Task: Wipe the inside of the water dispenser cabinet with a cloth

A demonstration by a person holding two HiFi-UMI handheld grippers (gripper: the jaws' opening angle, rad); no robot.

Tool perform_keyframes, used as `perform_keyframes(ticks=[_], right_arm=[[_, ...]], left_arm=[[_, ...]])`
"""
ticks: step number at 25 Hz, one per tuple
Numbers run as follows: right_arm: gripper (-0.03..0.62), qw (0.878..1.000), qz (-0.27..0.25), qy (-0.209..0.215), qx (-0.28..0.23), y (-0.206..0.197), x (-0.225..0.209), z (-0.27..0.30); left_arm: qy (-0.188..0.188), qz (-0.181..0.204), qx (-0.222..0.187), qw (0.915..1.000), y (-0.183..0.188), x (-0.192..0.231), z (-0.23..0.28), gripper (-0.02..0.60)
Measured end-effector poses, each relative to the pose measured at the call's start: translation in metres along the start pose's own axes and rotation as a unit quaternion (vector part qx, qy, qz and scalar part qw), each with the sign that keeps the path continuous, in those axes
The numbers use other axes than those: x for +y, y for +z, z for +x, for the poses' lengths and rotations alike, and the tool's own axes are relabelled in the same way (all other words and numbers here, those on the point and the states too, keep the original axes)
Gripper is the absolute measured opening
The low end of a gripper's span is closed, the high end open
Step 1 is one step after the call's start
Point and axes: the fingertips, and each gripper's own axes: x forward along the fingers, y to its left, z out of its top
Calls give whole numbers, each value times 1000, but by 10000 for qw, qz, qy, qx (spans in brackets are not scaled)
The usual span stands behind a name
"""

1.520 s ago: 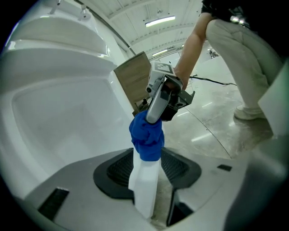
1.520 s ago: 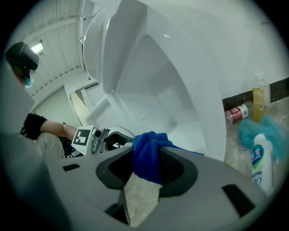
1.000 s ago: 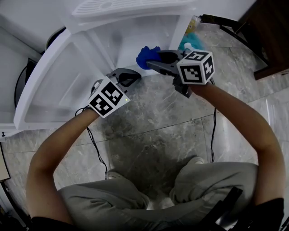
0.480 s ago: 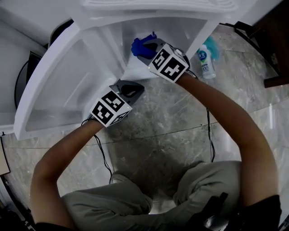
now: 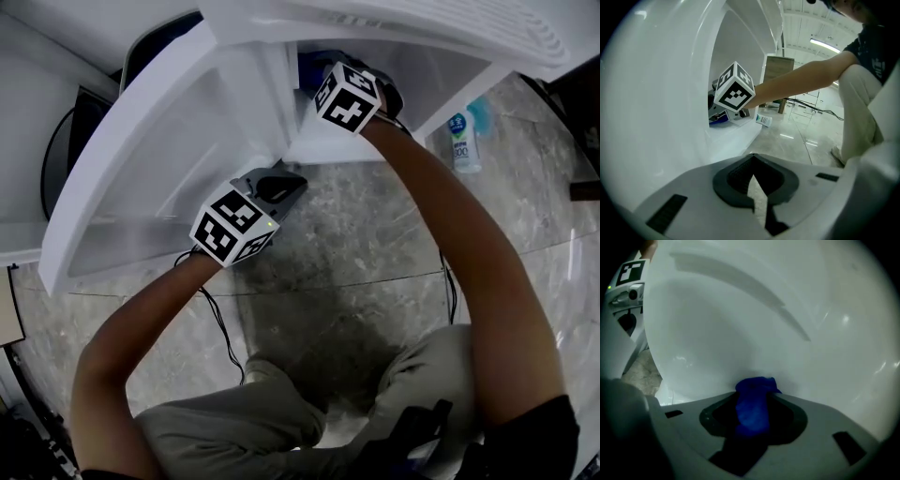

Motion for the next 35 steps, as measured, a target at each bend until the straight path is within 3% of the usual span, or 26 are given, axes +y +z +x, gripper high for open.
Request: perform_keyframes(ticks=[9,17,25,35], right_arm=[[135,9994,-18,280,-196,1,23,-17],[135,9998,-135,-106,-24,0,3,1],[135,9998,110,74,-150,-1,20,-10],[135,9996,240,35,-134,-1,4,-1]], left_arm=[[-65,86,-17,9999,0,-2,9,6],[-108,158,-75,9998,0,-2,6,6],[-127,50,-52,9999,-8,2,14,6],[-126,8,40,9999,-13,1,13,6]])
